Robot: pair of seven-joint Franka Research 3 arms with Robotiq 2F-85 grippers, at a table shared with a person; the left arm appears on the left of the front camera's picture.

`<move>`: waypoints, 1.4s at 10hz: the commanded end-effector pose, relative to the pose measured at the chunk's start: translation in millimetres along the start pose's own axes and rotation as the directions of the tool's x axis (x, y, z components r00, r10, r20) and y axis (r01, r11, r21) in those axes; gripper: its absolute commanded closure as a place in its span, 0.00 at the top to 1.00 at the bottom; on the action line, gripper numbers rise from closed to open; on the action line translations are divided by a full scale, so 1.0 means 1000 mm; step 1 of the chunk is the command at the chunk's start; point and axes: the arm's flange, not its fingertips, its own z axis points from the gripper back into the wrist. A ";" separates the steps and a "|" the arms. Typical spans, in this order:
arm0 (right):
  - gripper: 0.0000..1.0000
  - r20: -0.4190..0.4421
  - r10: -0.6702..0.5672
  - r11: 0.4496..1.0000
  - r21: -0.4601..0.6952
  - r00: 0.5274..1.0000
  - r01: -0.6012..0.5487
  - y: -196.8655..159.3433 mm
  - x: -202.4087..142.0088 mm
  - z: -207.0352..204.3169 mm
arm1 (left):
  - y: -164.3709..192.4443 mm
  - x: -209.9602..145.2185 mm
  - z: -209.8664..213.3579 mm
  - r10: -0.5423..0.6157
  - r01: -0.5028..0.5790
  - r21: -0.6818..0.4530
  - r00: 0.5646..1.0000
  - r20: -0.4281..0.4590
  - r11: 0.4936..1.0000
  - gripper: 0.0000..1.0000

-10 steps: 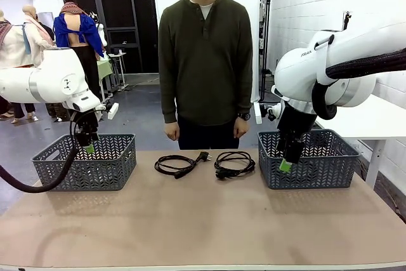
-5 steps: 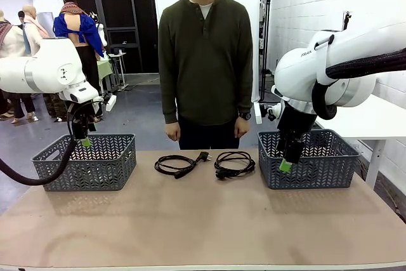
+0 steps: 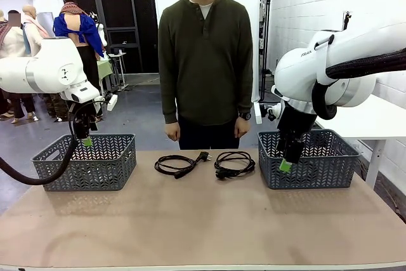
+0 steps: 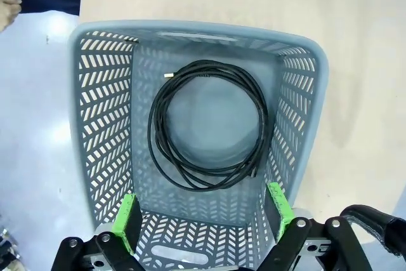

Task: Organize the cables according to human instructions.
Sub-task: Pick up a bundle of cables and place it in the basket indicated by the human.

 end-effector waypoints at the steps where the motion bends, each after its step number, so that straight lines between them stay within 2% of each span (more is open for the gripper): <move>1: 1.00 -0.006 -0.009 1.000 -0.003 1.000 0.009 -0.002 0.002 0.000 | 0.002 -0.003 -0.001 -0.009 0.009 0.017 1.000 0.001 1.000 1.00; 5: 1.00 -0.006 -0.009 1.000 -0.003 1.000 0.009 -0.002 0.002 0.000 | 0.000 0.000 0.000 0.000 0.000 0.000 1.000 0.000 1.000 1.00; 7: 1.00 -0.006 -0.009 1.000 -0.003 1.000 0.009 -0.002 0.002 0.000 | -0.028 0.021 0.025 0.086 -0.087 0.023 0.995 0.047 0.996 1.00; 10: 1.00 -0.006 -0.009 1.000 -0.003 1.000 0.009 -0.002 0.002 0.000 | -0.067 0.045 0.048 0.146 -0.147 0.000 0.986 0.074 0.989 1.00; 14: 1.00 -0.006 -0.009 1.000 -0.003 1.000 0.009 -0.002 0.002 0.000 | -0.128 0.070 0.057 0.238 -0.233 -0.050 0.947 0.217 0.971 1.00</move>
